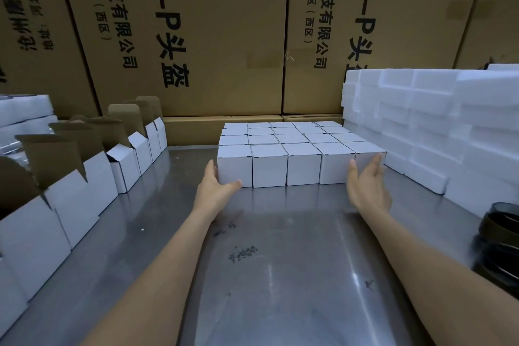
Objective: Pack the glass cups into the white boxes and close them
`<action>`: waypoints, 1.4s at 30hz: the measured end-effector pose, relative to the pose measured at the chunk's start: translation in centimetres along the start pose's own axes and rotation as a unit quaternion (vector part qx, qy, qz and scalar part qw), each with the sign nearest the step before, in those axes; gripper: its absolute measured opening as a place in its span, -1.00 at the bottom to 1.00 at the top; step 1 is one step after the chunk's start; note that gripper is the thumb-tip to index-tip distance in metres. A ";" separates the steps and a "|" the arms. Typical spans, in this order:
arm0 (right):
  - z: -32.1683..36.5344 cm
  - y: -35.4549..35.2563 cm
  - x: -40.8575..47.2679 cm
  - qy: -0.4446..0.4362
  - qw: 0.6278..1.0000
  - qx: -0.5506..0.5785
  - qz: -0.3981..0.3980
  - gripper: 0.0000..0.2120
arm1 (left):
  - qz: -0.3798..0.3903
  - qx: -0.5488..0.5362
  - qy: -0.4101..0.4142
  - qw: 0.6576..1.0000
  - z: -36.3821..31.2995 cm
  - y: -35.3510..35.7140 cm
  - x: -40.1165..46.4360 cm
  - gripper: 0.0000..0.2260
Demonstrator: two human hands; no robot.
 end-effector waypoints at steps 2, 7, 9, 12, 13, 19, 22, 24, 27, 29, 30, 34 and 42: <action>0.0 -0.2 -1.4 -0.010 1.000 -0.023 0.013 -0.33 | -0.014 -0.012 -0.008 1.000 0.0 -0.1 -0.5 -0.20; 0.2 -0.7 -6.1 -0.058 0.980 -0.186 0.046 -0.54 | -0.033 0.010 0.017 0.999 -0.3 0.3 -3.8 -0.36; 0.4 -0.7 -8.3 -0.086 0.963 -0.246 0.063 -0.60 | -0.026 0.023 0.033 0.999 -0.7 0.7 -6.0 -0.46; 0.7 -1.3 -12.0 -0.126 0.957 -0.253 0.059 -0.65 | -0.007 0.037 0.048 0.998 -1.4 1.2 -9.7 -0.52; 0.8 -1.5 -13.3 -0.139 0.954 -0.258 0.056 -0.66 | -0.003 0.046 0.054 0.997 -1.6 1.3 -11.0 -0.55; 1.8 -4.1 -20.6 -0.227 0.926 -0.299 0.043 -0.75 | 0.005 0.094 0.093 0.991 -2.7 1.7 -17.6 -0.72; 2.5 -7.5 -22.1 -0.236 0.937 -0.250 -0.066 -0.82 | 0.007 0.106 0.102 0.989 -3.1 1.6 -19.6 -0.74; 2.1 -9.6 -22.1 -0.180 0.947 -0.234 -0.130 -0.80 | 0.006 0.101 0.101 0.990 -3.3 1.4 -20.4 -0.75; 0.3 -11.3 -21.5 -0.047 0.960 -0.259 -0.095 -0.67 | 0.003 0.078 0.092 0.993 -3.3 1.2 -21.0 -0.77; -0.8 -11.8 -21.0 0.021 0.957 -0.283 -0.056 -0.65 | 0.004 0.065 0.089 0.994 -3.3 1.1 -21.1 -0.78; -1.1 -12.0 -20.8 0.043 0.954 -0.294 -0.037 -0.65 | 0.006 0.061 0.087 0.994 -3.3 1.1 -21.1 -0.78; -0.8 -12.1 -20.3 0.037 0.956 -0.292 -0.018 -0.69 | 0.016 0.051 0.086 0.995 -3.5 1.3 -21.1 -0.78; 3.0 -8.6 -22.9 -0.220 0.943 -0.248 0.033 -0.62 | 0.041 0.120 0.119 0.985 -4.2 2.2 -21.7 -0.74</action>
Point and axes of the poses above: each hand's wrist, its own x-axis towards the middle knuckle, its own y-axis out of the palm, z = x × y, the point moved 3 cm from there along x, towards the middle knuckle, and after that the axes turned 11 degrees about z, right-handed, at the moved point
